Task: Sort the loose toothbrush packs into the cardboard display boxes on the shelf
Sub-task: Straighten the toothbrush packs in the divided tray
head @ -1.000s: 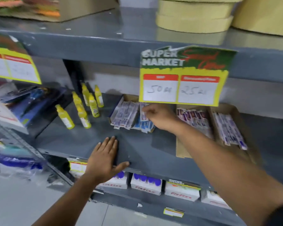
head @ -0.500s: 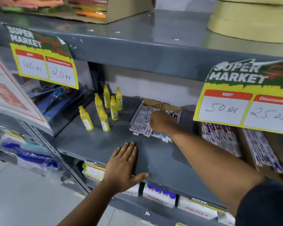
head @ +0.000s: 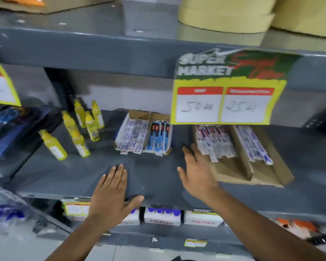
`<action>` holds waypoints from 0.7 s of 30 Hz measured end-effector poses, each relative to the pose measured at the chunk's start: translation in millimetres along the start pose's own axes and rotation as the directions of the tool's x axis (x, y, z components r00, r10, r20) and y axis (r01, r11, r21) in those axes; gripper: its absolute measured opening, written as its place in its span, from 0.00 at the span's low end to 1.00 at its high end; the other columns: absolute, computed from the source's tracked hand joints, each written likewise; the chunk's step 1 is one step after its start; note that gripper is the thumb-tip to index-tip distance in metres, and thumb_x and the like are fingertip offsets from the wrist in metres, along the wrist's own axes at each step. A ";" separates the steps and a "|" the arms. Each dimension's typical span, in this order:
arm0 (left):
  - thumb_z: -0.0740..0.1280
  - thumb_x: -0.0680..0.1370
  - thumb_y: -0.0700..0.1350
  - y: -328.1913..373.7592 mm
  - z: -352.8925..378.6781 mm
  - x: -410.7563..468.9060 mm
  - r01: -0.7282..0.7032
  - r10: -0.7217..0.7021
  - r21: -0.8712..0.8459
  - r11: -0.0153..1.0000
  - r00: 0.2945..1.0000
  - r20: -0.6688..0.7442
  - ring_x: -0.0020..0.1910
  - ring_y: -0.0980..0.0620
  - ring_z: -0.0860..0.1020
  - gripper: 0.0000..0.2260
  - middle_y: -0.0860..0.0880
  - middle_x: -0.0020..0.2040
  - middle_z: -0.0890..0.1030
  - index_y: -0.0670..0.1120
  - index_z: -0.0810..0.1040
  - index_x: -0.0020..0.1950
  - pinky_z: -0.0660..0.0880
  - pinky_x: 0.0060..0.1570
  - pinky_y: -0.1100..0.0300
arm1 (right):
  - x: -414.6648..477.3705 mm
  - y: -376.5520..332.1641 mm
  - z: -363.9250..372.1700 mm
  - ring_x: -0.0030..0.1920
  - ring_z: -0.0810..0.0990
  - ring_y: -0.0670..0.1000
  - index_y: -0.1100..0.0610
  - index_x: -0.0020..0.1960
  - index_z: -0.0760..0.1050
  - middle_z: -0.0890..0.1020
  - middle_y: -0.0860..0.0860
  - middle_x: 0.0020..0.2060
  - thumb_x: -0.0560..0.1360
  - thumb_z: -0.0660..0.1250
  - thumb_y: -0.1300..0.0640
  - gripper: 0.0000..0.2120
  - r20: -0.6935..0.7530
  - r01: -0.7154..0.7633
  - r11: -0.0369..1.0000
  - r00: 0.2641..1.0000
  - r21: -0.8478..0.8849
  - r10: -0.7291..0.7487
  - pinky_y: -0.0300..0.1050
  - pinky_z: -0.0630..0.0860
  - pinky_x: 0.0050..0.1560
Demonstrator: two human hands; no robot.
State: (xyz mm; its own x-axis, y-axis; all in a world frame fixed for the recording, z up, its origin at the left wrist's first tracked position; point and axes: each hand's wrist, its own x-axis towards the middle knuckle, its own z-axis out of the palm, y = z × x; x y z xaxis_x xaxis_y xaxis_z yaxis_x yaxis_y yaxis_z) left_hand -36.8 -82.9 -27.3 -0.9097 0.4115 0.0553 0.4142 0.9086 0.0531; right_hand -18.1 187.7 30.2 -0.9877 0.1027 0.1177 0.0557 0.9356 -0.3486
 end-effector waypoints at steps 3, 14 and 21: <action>0.36 0.69 0.76 -3.4 2.1 1.8 0.018 -0.019 0.041 0.999 0.999 0.040 0.78 0.46 0.47 0.49 0.44 0.79 0.49 0.42 0.48 0.78 0.48 0.75 0.49 | 7.4 -2.6 0.9 0.76 0.55 0.61 0.55 0.77 0.55 0.45 0.62 0.77 0.76 0.60 0.62 0.31 -0.021 -0.069 0.994 0.997 0.089 0.071 0.47 0.65 0.68; 0.33 0.67 0.76 -0.8 -3.3 2.4 0.049 -0.054 0.063 0.997 0.996 0.076 0.77 0.50 0.40 0.49 0.46 0.80 0.43 0.43 0.42 0.78 0.40 0.73 0.53 | 18.8 57.3 -36.0 0.59 0.75 0.60 0.54 0.57 0.78 0.82 0.55 0.54 0.71 0.64 0.56 0.15 -0.254 -0.135 0.965 0.964 -0.224 0.076 0.56 0.70 0.60; 0.34 0.67 0.77 1.7 -6.1 0.7 0.053 -0.055 0.034 0.998 0.996 0.077 0.77 0.49 0.43 0.50 0.46 0.80 0.45 0.43 0.44 0.78 0.44 0.75 0.51 | 38.4 81.5 -39.2 0.56 0.74 0.55 0.45 0.54 0.78 0.82 0.48 0.49 0.67 0.64 0.50 0.16 0.067 -0.089 0.845 0.987 -0.527 0.146 0.58 0.60 0.62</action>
State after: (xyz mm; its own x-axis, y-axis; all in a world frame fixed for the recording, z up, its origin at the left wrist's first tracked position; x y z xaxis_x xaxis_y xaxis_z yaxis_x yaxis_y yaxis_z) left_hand -36.5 -81.5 -21.1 -0.9307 0.3649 -0.0244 0.3644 0.9310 0.0224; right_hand -45.8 281.1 42.8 -0.9766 0.2149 0.0027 0.2117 0.9596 0.1852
